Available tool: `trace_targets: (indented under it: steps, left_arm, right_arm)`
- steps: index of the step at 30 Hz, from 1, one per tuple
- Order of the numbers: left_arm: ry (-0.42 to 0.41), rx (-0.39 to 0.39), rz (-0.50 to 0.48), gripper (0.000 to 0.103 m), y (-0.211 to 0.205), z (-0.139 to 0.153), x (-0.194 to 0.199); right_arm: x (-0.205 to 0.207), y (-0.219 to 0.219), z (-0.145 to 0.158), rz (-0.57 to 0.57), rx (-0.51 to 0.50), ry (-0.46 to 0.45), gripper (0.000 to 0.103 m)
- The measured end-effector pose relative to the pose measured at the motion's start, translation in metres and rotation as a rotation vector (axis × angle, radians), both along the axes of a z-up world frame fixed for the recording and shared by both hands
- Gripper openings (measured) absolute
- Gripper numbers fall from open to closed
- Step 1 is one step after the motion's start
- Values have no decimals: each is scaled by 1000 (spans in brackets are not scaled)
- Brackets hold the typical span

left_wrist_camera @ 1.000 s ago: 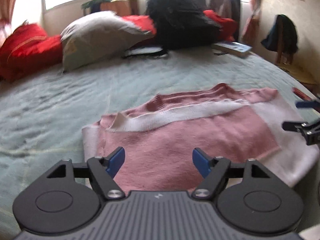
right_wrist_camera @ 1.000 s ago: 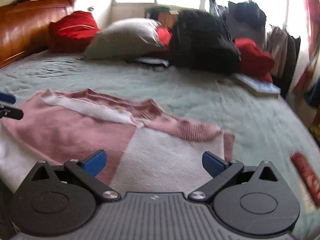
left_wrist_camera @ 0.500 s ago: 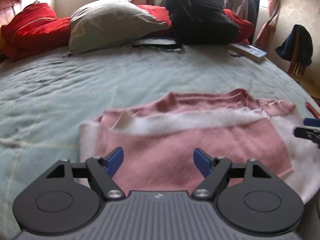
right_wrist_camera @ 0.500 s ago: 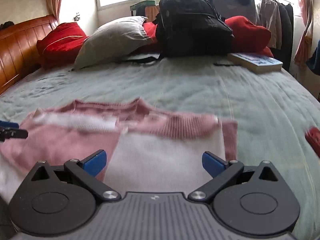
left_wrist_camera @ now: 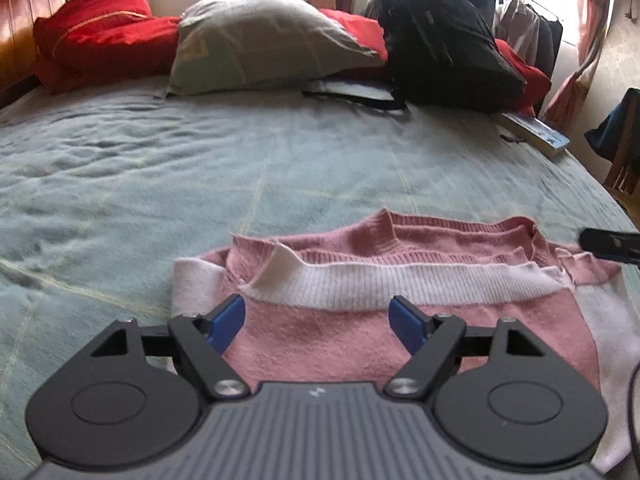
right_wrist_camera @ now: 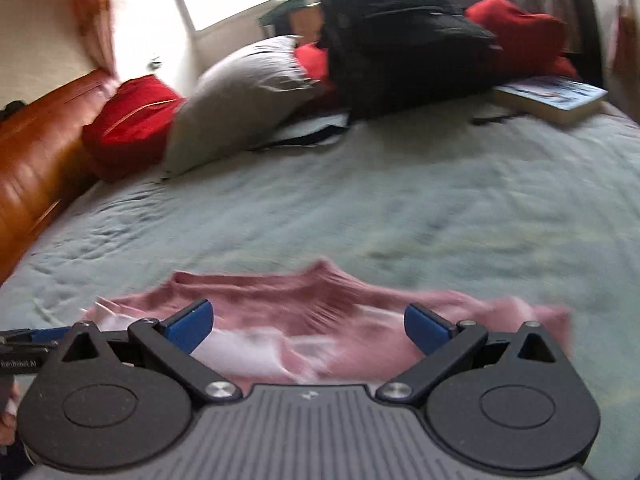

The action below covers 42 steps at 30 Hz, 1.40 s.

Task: Fold clothes
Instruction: 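Move both grippers above the folded pink-and-white sweater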

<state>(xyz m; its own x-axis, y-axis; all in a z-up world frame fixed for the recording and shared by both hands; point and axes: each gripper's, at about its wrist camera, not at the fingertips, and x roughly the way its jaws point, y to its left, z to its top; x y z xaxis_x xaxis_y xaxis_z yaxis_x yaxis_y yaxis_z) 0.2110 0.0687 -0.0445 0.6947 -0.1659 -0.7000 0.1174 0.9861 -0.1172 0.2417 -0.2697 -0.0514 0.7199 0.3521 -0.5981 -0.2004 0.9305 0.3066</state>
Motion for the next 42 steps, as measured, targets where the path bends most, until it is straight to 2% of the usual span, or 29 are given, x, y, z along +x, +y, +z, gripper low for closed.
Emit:
trace_targets:
  steps: [5, 10, 16, 23, 27, 29, 33, 37, 42]
  left_arm:
    - [-8, -2, 25, 81, 10, 1, -2]
    - [2, -22, 27, 81, 12, -2, -3]
    - [25, -51, -39, 81, -7, -5, 17]
    - [57, -86, -126, 82, -33, -9, 44]
    - [83, -108, -169, 82, -47, -13, 60]
    - [132, -124, -150, 83, -47, -26, 76]
    - [128, -130, -131, 87, -48, -38, 91]
    - [141, -105, -117, 87, -53, -26, 91]
    - [83, -91, -160, 87, -47, 14, 53]
  right_arm:
    - [30, 30, -14, 68, -21, 24, 103]
    - [31, 32, -15, 68, -43, 47, 103]
    - [31, 36, -17, 69, -69, 74, 103]
    - [-30, 6, -10, -15, -96, 58, 103]
    - [-47, -7, -20, -38, -90, 78, 103]
    - [-52, -10, -25, -32, -88, 72, 103]
    - [-56, -7, -30, -19, -109, 47, 103]
    - [-59, -1, -28, -11, -142, 45, 103]
    - [-70, -3, -17, -11, -99, 40, 103]
